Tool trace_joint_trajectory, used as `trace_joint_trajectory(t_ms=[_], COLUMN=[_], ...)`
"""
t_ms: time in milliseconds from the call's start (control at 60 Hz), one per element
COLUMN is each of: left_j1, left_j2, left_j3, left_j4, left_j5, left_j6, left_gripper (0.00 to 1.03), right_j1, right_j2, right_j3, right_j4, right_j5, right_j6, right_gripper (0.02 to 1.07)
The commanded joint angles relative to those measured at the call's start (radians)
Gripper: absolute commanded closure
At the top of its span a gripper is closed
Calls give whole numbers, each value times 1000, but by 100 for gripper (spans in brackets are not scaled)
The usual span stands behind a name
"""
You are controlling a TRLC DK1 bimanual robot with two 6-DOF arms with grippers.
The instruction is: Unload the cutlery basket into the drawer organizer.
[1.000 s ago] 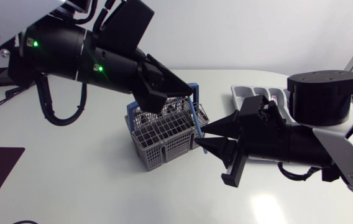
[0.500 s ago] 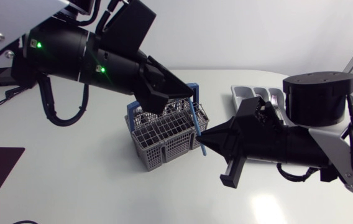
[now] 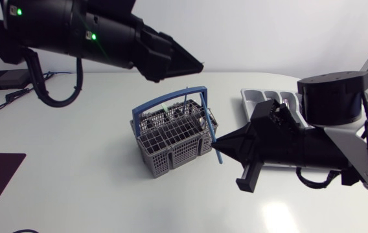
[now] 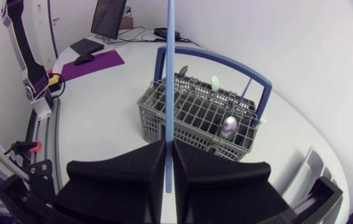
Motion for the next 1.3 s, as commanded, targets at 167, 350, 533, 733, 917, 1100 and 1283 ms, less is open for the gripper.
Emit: trace_joint_trajectory(t_ms=[167,350,533,733,917,1100,1283], left_j1=[57,44,-15,-68,-122,-147,-174], left_j2=[32,87,190,302,329,355,403], left_j3=[62,59,75,76,12,-68,-149], left_j4=[35,37,17,-40,-37,37,144], left_j5=[-1,-96,-231,-372,-533,-682,-796], left_j6=[-23,101,210,297,339,353,370], left_gripper=[11,11,11,12,17,38,84], right_j1=[-187,-386,-544,-634,-648,-648,-648], right_j2=[-17,58,207,370,408,411,417], right_j3=[-12,11,77,158,166,165,165], right_j4=[-54,-58,-54,-60,-57,-54,-52], right_j5=[-53,-96,-101,-99,-104,-108,-108], right_j6=[-64,-93,-86,-54,-58,-60,-61], right_gripper=[100,100,100,100,100,100,100])
